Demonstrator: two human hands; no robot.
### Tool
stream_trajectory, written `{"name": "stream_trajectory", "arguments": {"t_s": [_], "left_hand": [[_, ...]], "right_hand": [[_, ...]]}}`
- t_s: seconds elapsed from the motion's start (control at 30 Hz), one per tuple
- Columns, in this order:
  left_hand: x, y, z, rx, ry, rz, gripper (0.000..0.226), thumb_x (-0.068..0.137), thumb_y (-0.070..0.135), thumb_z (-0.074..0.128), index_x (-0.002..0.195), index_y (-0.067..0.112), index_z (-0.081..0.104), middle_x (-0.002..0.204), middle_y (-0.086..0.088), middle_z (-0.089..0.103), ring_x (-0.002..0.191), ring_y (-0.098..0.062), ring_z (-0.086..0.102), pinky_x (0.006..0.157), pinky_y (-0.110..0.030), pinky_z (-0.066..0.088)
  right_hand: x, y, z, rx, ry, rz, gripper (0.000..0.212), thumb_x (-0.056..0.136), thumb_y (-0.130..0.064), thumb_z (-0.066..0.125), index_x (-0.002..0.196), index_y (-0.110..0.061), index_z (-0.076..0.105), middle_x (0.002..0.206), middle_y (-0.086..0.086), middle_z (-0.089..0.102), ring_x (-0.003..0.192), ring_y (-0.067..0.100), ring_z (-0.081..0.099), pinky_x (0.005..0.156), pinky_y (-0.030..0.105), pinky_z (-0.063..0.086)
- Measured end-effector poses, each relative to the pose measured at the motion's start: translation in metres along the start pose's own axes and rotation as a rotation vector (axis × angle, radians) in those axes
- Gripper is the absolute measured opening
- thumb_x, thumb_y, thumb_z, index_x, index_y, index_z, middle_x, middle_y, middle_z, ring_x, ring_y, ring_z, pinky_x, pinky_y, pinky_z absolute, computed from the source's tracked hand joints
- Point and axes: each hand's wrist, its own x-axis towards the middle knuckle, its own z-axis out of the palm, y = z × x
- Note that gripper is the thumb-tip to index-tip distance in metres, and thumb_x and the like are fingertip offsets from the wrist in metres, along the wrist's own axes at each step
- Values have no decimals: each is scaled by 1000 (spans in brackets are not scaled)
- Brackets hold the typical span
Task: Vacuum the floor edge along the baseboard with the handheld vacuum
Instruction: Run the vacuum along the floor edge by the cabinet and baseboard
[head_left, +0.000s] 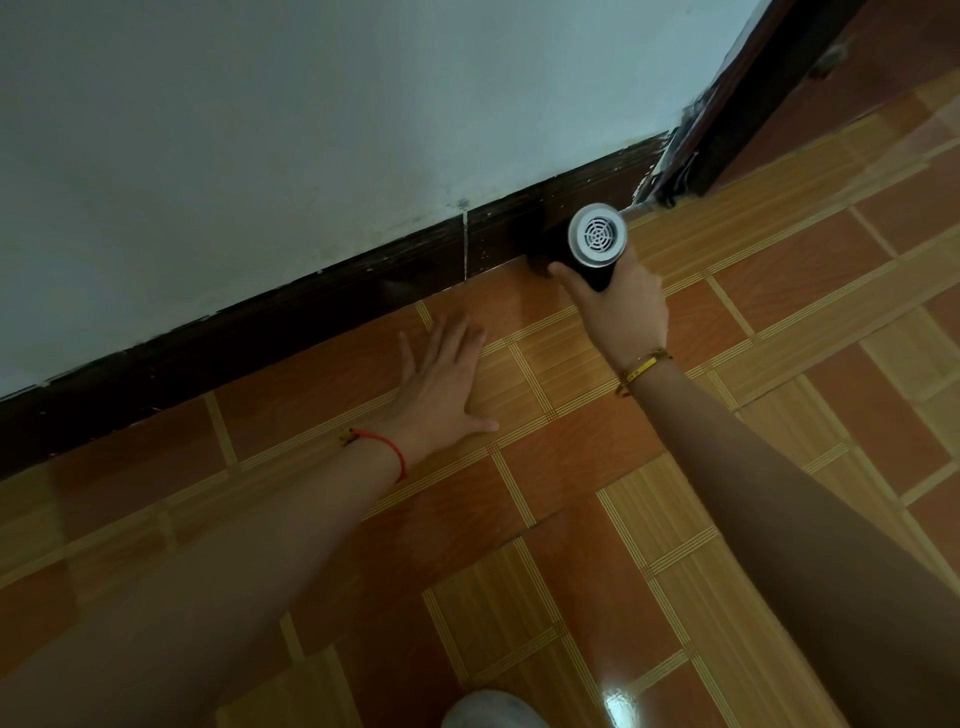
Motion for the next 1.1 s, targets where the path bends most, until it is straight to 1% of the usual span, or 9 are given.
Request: {"name": "stream_trajectory", "arguments": {"t_s": [0.1,0.23,0.4,0.53,0.67,0.73,0.87,1.0,1.1], "left_hand": [[6,5,-3,-13,18,-11,114,76,56,73,157,18,2,166,-4,-6,152,-26,-13,117,-63,-7],[14,10,-7,-36,53,-6,113,77,54,73,157,17,3,166,-4,-2,152,-25,-12,118,-62,-6],[20,15,-7,-55,56,22,106,82,56,67,157,16,4,166,-5,0,152,-25,-10,119,-61,-7],[23,17,-1,-49,73,39,91,91,59,51,157,18,4,166,-3,-2,152,-25,-10,119,-61,-4],[26,16,5,-48,78,44,81,96,58,40,157,20,2,166,-1,-5,152,-23,-12,118,-59,-7],[25,15,7,-53,79,40,81,96,57,40,157,21,2,166,-1,-5,152,-23,-13,119,-58,-6],[20,11,6,-33,75,40,86,94,59,43,157,20,-1,166,-1,-5,152,-23,-13,119,-57,-7],[13,5,4,-21,69,26,92,92,57,50,157,17,-1,166,-2,-5,152,-23,-12,120,-59,-5],[5,0,7,-4,54,16,97,90,58,53,157,16,-2,166,-3,-5,152,-23,-12,120,-57,-6]], "right_hand": [[-7,-4,8,-14,-32,-66,73,80,-63,63,132,-14,50,106,4,71,91,23,67,66,33,54],[-3,-1,8,-37,-22,-75,72,81,-65,61,130,-14,52,102,4,71,87,22,67,59,27,43],[16,14,-4,-37,22,-7,74,82,-64,61,136,-16,46,111,7,69,99,27,66,69,32,49],[34,22,-14,-67,26,57,80,82,-67,58,137,-11,44,113,12,67,104,31,62,77,44,55],[40,27,-16,-93,53,66,80,81,-68,58,136,-11,45,111,13,67,102,32,63,73,41,54],[40,27,-14,-96,71,82,83,81,-67,58,141,-11,41,111,13,67,100,32,64,70,39,53],[35,21,-12,-78,52,89,85,82,-66,59,145,-14,35,116,13,66,105,32,63,78,44,55],[15,10,-4,-45,22,4,78,82,-64,61,141,-17,41,109,7,69,95,25,67,70,35,55],[-6,-1,4,-57,-51,-64,78,82,-65,60,140,-17,42,105,4,70,88,21,68,69,37,59]]}}
